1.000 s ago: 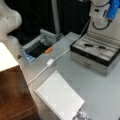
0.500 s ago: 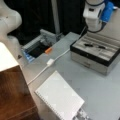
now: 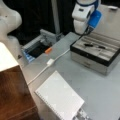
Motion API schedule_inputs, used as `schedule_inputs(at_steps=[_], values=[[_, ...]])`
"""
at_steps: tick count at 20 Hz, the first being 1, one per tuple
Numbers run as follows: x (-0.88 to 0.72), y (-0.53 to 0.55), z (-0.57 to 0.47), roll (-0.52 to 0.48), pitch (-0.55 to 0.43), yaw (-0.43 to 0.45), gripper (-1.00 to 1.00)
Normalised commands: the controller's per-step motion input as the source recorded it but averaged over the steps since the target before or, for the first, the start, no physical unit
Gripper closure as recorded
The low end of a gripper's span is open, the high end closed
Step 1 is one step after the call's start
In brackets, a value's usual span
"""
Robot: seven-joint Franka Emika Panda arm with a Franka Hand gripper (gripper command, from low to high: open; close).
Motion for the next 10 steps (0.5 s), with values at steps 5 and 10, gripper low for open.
schedule_inputs(at_steps=[5, 10], values=[[-0.52, -0.41, -0.18, -0.232, -0.174, -0.168, -1.0], [-0.58, -0.49, -0.21, -0.167, -0.145, -0.208, -1.0]])
